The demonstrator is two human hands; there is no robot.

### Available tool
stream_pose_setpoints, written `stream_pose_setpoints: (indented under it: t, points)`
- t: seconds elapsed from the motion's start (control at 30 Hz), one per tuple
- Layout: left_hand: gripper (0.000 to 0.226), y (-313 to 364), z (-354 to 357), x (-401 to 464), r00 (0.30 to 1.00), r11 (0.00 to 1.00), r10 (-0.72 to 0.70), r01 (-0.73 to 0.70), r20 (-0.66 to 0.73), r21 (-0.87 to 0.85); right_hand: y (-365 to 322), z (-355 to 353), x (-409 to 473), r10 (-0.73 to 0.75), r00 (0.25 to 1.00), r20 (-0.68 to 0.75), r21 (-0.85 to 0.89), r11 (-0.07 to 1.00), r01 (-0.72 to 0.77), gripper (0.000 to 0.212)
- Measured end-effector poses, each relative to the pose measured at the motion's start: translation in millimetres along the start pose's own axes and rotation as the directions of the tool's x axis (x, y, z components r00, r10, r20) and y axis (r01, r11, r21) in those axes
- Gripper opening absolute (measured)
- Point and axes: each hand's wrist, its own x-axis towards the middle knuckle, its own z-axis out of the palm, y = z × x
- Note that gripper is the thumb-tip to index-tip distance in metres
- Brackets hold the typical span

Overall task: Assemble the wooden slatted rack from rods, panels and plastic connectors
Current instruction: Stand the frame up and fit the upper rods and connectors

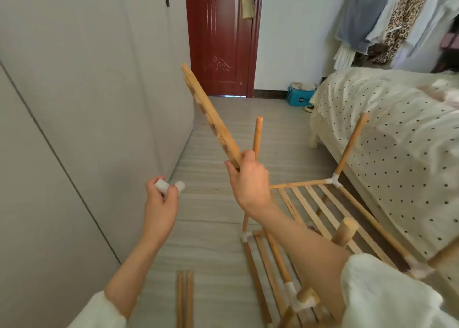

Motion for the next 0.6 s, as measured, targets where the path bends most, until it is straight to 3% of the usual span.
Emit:
stream_pose_setpoints:
  t: [0.17,0.3,0.4,0.5,0.6]
  points:
    - [0.052,4,-12,-24,1.0,0.998,-0.024,0.024,0.008,0.05,-2,-5,-11,-0.001,0.994,-0.11,0.183,0.983,0.021,0.026]
    - [0.049,6,-21,-27,1.0,0.998,-0.015,0.015,0.007,0.066,-6,5,-13,0.064,0.987,-0.146,0.369,0.929,-0.006,0.026]
    - [0.046,2,-25,-28,0.999,0.996,-0.047,0.046,0.012,0.074,0,17,-23,0.023,0.997,-0.068,0.33,0.944,0.001,0.023]
    - [0.047,-8,-23,-35,0.995,0.99,-0.095,0.092,0.029,0.103,24,34,-45,0.005,0.994,0.111,0.215,0.976,-0.029,0.022]
    - [0.046,-18,-19,-46,0.989,0.987,-0.13,0.124,0.063,0.1,62,51,-75,0.168,0.956,0.241,0.136,0.969,-0.204,0.028]
